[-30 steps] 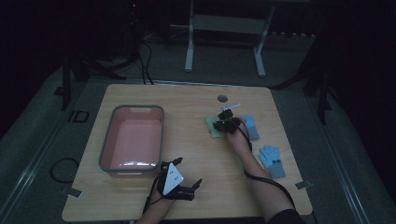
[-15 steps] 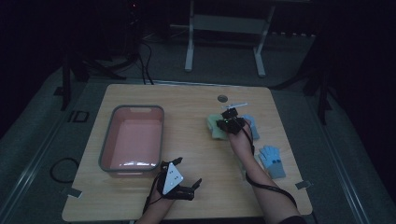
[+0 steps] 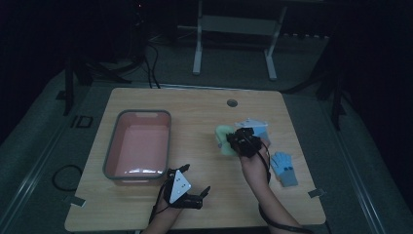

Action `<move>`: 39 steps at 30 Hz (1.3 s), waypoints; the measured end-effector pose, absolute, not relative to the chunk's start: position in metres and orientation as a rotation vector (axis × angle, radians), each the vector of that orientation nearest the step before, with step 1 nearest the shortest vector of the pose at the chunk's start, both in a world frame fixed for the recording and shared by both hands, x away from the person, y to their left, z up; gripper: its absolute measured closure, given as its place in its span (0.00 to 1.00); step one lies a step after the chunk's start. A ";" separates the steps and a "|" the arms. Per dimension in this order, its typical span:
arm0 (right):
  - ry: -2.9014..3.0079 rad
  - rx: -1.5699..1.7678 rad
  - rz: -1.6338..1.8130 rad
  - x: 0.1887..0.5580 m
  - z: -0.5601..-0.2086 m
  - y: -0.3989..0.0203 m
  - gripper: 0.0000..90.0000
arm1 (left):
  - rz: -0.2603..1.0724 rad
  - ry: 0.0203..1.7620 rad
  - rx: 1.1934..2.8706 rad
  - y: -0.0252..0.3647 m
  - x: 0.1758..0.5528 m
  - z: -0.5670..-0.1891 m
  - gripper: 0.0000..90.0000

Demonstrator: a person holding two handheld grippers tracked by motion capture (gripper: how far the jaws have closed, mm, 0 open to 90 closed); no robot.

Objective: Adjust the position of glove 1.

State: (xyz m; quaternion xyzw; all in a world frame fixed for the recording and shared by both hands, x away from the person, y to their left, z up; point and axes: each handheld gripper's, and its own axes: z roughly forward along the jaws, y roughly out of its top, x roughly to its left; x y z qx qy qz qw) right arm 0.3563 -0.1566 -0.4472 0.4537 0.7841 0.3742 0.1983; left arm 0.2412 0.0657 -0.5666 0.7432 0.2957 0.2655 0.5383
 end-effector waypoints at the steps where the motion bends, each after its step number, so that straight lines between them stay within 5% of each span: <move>1: 2.193 1.261 1.049 0.350 -0.446 -0.155 0.96 | 0.631 0.704 1.765 0.066 0.241 -0.567 0.02; 21: 2.196 1.364 1.046 0.298 -0.499 -0.144 0.96 | 0.632 0.693 1.771 0.065 0.241 -0.567 0.02; 39: 2.258 1.419 0.980 0.306 -0.549 -0.132 0.87 | 0.637 0.683 1.780 0.064 0.240 -0.567 0.02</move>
